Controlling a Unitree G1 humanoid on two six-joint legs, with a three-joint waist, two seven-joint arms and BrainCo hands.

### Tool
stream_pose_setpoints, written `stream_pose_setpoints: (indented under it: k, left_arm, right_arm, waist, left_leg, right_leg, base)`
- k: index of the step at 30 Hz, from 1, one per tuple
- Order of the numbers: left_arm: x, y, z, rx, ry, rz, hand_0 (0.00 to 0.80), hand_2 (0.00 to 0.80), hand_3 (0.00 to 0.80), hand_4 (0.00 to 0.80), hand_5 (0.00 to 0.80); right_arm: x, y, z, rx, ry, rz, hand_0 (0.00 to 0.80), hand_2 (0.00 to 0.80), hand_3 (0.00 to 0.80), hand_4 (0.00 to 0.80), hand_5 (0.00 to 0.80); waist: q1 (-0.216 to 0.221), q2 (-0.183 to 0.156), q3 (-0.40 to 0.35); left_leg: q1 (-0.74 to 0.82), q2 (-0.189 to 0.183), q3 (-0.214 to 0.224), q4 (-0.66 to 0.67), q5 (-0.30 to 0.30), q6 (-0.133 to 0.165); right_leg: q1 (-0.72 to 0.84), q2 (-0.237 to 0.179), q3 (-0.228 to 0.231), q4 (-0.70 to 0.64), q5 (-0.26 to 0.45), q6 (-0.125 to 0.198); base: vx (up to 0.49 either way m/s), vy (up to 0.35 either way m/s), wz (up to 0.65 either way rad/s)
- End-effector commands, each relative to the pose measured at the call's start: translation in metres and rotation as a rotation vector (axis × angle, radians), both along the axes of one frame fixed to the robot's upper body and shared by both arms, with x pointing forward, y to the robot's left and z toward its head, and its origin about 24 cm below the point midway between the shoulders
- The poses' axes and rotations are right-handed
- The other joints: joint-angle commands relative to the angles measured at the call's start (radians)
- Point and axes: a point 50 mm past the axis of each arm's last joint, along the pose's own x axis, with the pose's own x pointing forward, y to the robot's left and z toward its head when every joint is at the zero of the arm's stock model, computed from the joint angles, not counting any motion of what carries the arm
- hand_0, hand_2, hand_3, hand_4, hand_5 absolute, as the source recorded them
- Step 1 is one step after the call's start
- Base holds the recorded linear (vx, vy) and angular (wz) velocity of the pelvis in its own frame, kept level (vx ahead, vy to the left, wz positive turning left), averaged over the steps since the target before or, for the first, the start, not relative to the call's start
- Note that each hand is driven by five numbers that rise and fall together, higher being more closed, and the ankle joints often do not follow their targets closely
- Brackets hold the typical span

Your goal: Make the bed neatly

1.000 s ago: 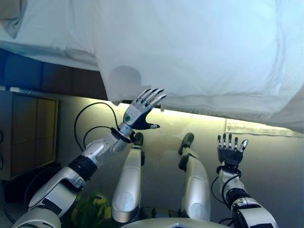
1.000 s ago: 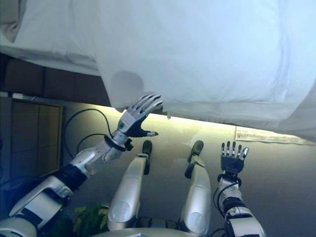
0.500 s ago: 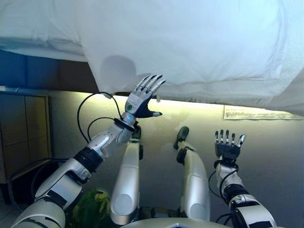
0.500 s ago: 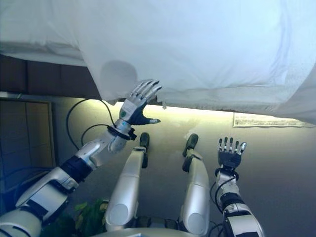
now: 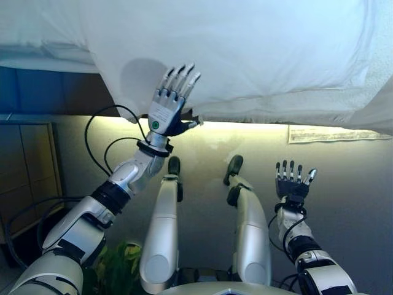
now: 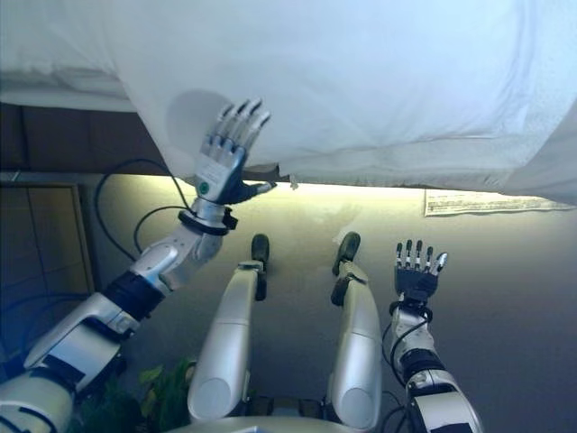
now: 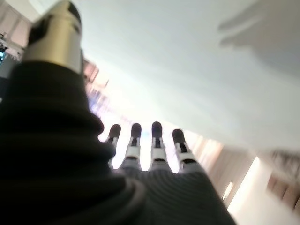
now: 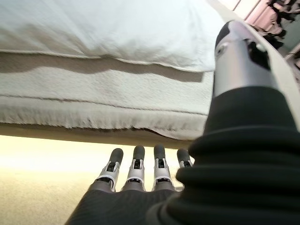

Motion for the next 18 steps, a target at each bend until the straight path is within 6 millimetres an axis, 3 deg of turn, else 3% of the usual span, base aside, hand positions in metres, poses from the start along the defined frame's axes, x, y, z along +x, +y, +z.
stream_pose_setpoints:
  k: [1,3,4,18]
  left_arm:
    - [0.0,-0.006,0.034,-0.043,-0.226,-0.001,0.0,0.0,0.0,0.0,0.0]
    - [0.005,-0.006,0.034,-0.028,-0.222,0.018,0.0,0.0,0.0,0.0,0.0]
    - [0.005,-0.005,0.032,-0.025,-0.214,0.026,0.0,0.0,0.0,0.0,0.0]
    - [0.014,-0.024,0.052,-0.013,-0.262,0.041,0.0,0.0,0.0,0.0,0.0]
  right_arm:
    - [-0.009,-0.027,0.009,-0.073,-0.048,-0.026,0.0,0.0,0.0,0.0,0.0]
    - [-0.008,-0.028,0.008,-0.072,-0.056,-0.021,0.0,0.0,0.0,0.0,0.0]
    - [-0.008,-0.028,0.008,-0.074,-0.059,-0.016,0.0,0.0,0.0,0.0,0.0]
    - [0.014,-0.015,0.035,-0.101,-0.202,0.046,0.0,0.0,0.0,0.0,0.0]
  waist:
    - [0.018,0.044,0.008]
    - [0.016,0.044,0.008]
    - [0.015,0.044,0.008]
    - [-0.008,0.036,0.008]
  left_leg:
    - [-0.033,-0.068,-0.047,-0.155,0.187,0.037]
    - [-0.053,-0.068,-0.048,-0.138,0.182,0.037]
    - [-0.044,-0.067,-0.051,-0.121,0.149,0.034]
    - [-0.22,-0.063,-0.021,0.117,0.041,0.039]
  right_leg:
    - [-0.039,-0.039,-0.045,0.131,0.052,0.119]
    - [-0.061,-0.037,-0.038,0.146,0.052,0.118]
    - [-0.057,-0.034,-0.023,0.167,0.025,0.131]
    - [-0.222,-0.048,0.008,0.357,-0.027,0.116]
  base:
    - [-0.026,0.006,-0.15]
    - [0.036,-0.015,-0.21]
    - [0.077,-0.025,-0.09]
    - [-0.038,-0.015,0.0]
